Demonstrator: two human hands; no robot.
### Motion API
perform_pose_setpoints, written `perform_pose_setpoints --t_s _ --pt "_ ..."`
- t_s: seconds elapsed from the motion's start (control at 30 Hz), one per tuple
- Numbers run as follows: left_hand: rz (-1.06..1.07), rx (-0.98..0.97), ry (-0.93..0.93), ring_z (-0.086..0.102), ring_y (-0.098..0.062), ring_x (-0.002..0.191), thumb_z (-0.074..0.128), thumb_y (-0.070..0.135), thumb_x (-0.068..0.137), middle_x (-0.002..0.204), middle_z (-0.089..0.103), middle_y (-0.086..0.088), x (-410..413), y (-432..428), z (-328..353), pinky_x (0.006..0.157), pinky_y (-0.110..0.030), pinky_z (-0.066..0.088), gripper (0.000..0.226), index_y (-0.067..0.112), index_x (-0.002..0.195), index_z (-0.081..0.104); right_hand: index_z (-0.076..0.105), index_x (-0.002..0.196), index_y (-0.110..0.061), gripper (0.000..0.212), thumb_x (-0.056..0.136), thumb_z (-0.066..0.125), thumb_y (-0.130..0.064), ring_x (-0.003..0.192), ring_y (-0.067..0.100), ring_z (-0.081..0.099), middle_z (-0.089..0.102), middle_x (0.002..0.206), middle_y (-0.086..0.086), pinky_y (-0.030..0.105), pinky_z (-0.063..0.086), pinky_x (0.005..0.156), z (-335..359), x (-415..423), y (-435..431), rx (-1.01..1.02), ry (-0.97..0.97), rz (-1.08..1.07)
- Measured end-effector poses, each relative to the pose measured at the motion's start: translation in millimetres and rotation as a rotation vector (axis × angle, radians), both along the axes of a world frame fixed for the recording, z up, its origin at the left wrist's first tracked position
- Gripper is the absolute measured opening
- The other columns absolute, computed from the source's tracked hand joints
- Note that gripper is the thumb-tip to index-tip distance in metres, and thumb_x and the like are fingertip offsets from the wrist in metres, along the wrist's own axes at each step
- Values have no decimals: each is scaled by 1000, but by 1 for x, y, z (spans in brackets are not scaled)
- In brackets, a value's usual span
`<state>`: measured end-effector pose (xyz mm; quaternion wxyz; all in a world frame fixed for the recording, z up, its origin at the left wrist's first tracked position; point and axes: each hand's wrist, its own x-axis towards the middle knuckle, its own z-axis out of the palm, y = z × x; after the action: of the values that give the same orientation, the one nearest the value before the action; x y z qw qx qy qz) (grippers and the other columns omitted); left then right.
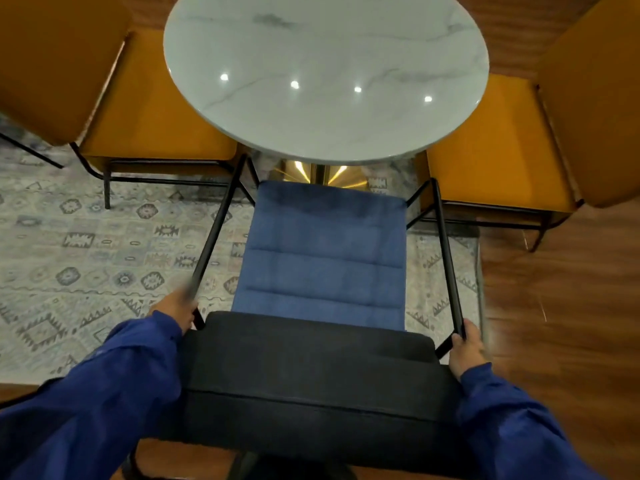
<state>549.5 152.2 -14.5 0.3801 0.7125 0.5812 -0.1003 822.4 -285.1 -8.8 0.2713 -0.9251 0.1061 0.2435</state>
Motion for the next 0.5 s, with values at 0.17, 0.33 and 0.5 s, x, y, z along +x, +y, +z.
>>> perform_pose_setpoints --t_s 0.17,0.33,0.5 --pt "57 -5 5 59 -52 98 53 7 91 107 62 -35 -37 -34 -1 90 -57 50 34 1 125 50 36 143 -6 48 95 42 0 121 48 48 52 132 32 47 34 108 6 -25 -25 -1 37 22" --pt "72 3 23 60 -50 94 52 7 91 108 62 -36 -63 -52 14 89 -52 50 36 -2 126 49 36 142 -11 45 98 40 -9 109 48 54 56 122 33 49 42 99 10 -39 -25 -48 52 74" --pt "98 -3 10 49 -24 56 51 3 92 88 59 -27 -60 -50 28 45 -20 47 39 -4 130 46 36 144 -15 46 98 42 -15 110 46 55 57 126 29 44 43 96 13 -39 -16 -74 44 87"
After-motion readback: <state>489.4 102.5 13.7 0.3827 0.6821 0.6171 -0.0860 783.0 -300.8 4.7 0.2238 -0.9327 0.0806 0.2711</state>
